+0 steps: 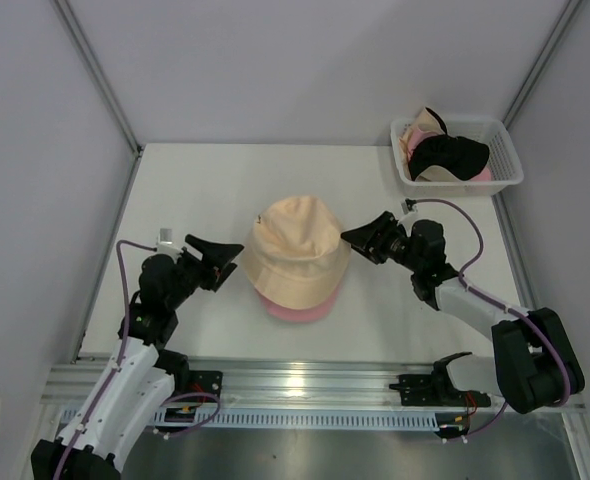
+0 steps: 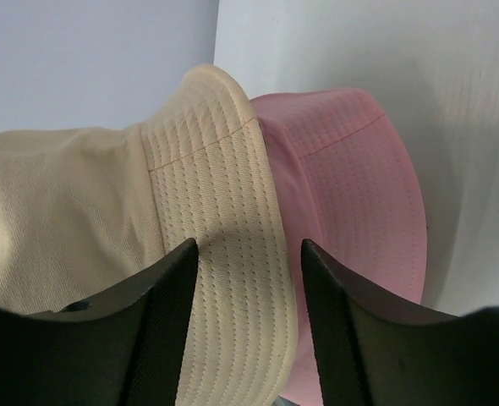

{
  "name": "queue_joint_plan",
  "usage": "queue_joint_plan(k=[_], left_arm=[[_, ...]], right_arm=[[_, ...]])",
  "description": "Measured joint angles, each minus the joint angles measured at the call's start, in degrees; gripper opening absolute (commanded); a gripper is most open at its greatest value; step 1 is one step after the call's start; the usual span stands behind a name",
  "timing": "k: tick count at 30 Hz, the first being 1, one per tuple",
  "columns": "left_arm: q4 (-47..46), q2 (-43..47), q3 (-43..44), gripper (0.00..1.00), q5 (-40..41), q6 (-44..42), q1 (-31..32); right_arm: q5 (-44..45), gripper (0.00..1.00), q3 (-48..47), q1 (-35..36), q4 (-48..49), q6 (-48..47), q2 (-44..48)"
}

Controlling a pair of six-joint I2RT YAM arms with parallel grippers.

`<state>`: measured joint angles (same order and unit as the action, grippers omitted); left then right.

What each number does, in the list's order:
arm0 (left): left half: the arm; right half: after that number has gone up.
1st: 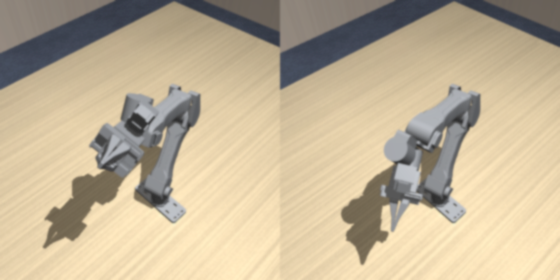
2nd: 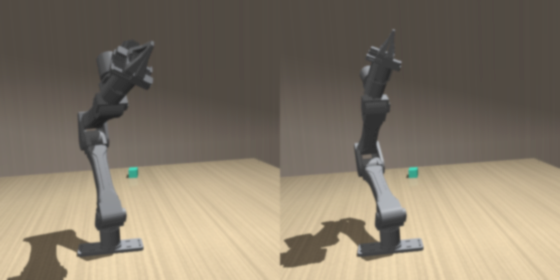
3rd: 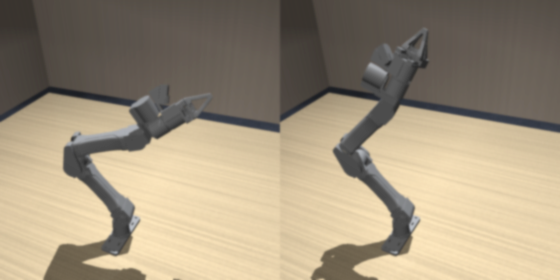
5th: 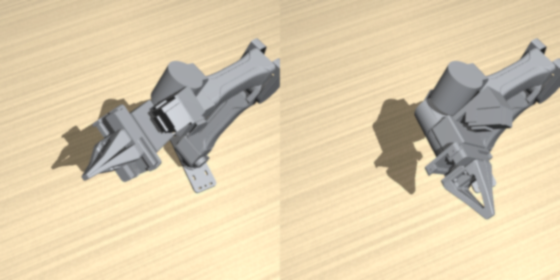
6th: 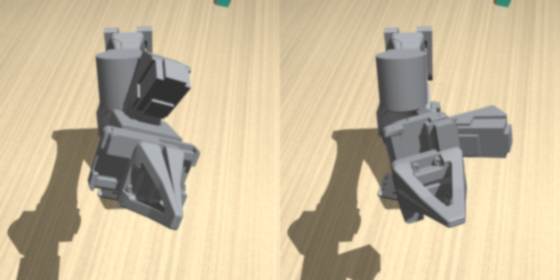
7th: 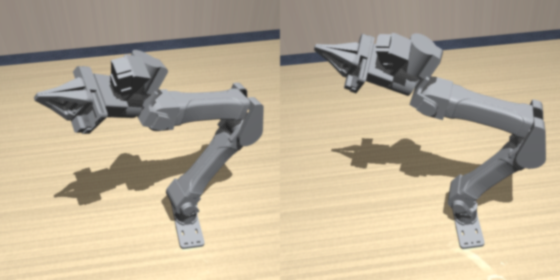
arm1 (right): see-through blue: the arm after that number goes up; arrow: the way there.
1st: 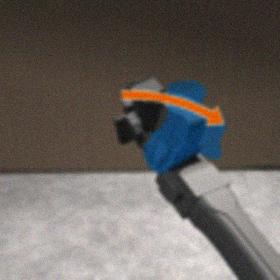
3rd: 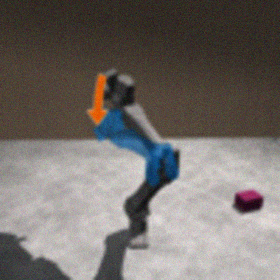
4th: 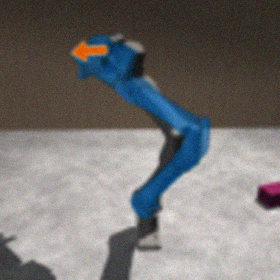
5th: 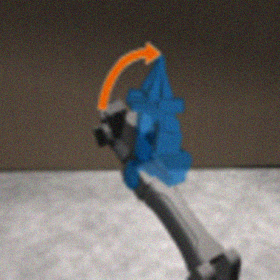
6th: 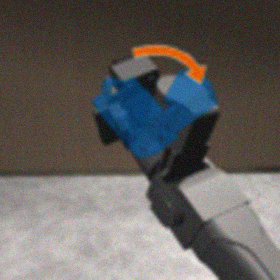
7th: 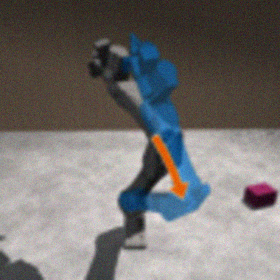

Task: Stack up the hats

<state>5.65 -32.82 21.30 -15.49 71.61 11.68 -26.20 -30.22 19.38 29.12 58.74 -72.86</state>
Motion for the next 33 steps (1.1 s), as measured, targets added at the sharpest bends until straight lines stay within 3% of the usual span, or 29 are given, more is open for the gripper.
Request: queue_joint_plan(k=[2, 6, 15, 17, 19, 23, 31, 33], left_arm=[[-1.9, -0.7, 0.0, 0.74, -0.7, 0.4, 0.0], [-5.4, -1.2, 0.0, 0.74, -1.8, 0.6, 0.0], [-6.6, -2.7, 0.0, 0.78, -2.2, 0.8, -0.1], [-4.9, -2.1, 0.0, 0.77, -1.2, 0.8, -0.1], [-4.4, -1.4, -0.9, 0.66, -0.5, 0.8, -0.1], [-4.3, -2.3, -2.5, 0.63, -0.2, 1.7, -0.1], [-4.7, -6.4, -2.6, 0.62, -0.3, 1.9, -0.1], [-5.6, -6.4, -2.8, 0.55, -0.4, 2.2, -0.1]], right_arm=[[0.0, 0.39, 0.1, 0.2, 0.2, 0.1, 0.0], [0.2, 0.27, 0.4, 0.5, 0.3, 0.3, 0.0], [0.3, 0.36, 0.4, 1.2, 0.3, 0.3, -0.7], [0.4, 0.27, 0.4, 1.4, 0.3, 0.4, -0.7], [0.5, 0.17, 0.4, 1.6, 0.3, 0.2, -0.7], [0.7, 0.0, 0.4, 1.8, 0.3, 0.2, -0.8], [1.3, 0.0, 0.7, 2.0, 0.3, 0.3, -0.9], [1.4, 0.0, 0.9, 2.0, 0.4, 0.3, -0.9]])
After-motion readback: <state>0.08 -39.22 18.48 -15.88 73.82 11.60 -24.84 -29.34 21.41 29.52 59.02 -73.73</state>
